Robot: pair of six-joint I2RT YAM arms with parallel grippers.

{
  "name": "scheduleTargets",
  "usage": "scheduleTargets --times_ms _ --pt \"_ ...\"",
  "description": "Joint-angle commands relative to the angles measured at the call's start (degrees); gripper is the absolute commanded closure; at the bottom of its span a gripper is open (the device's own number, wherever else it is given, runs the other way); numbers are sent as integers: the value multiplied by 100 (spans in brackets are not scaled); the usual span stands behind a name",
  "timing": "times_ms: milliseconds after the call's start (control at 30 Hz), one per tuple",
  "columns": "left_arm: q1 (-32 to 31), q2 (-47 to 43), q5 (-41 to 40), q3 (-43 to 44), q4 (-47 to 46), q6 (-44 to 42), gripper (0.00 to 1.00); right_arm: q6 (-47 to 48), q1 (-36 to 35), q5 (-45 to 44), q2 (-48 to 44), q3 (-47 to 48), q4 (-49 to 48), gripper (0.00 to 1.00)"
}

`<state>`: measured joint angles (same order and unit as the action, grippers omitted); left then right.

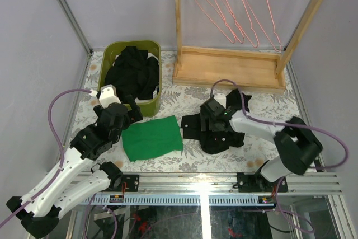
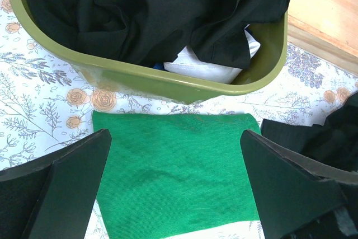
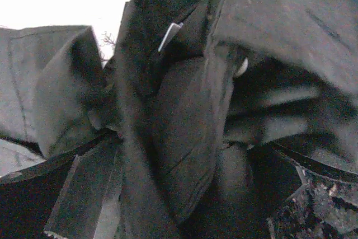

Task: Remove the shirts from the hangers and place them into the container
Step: Pick up the shirt from the center of the board.

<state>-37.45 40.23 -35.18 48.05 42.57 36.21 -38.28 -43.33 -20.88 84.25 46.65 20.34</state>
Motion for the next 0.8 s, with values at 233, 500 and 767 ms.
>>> scheduleTargets --times_ms 233,500,767 --pt "26 5 -156 -24 -66 27 0 -16 -175 212 2246 74 177 20" --pt "27 25 -167 -24 -77 18 0 23 -402 87 1889 -132 -208 81" --pt "27 -53 -176 -37 -69 27 0 205 -398 40 -878 -280 -857 100"
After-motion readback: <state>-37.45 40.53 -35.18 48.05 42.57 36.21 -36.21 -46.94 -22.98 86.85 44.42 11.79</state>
